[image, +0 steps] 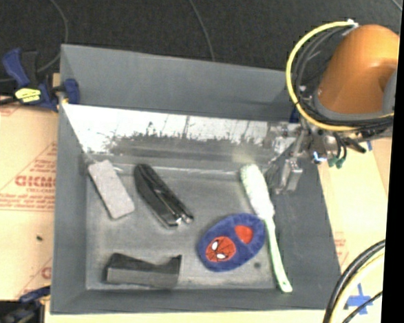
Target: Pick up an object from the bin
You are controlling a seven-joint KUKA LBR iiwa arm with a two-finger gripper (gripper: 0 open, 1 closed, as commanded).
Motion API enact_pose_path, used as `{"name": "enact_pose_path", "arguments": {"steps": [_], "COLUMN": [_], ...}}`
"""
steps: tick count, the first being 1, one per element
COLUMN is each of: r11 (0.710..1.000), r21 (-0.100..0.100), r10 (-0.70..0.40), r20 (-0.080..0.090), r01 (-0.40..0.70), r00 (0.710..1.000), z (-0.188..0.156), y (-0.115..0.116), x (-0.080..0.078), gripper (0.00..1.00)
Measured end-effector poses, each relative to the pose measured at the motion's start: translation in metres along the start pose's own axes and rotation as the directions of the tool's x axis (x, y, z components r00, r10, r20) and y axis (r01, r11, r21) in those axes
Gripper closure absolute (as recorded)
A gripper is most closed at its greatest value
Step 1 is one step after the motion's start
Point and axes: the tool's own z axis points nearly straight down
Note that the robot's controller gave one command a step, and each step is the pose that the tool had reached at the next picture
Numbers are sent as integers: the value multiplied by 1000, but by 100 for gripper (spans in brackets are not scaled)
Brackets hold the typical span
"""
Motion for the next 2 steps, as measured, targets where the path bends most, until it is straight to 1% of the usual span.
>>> {"name": "enact_pose_path", "arguments": {"steps": [1,2], "r11": [963,926], "r21": [-12,1], "r10": [-269,-378], "r20": [-20,3], "r01": [269,378], "r00": [963,926], "z": [63,60], "y": [37,75], "x": [31,48], "gripper": [0,0]}}
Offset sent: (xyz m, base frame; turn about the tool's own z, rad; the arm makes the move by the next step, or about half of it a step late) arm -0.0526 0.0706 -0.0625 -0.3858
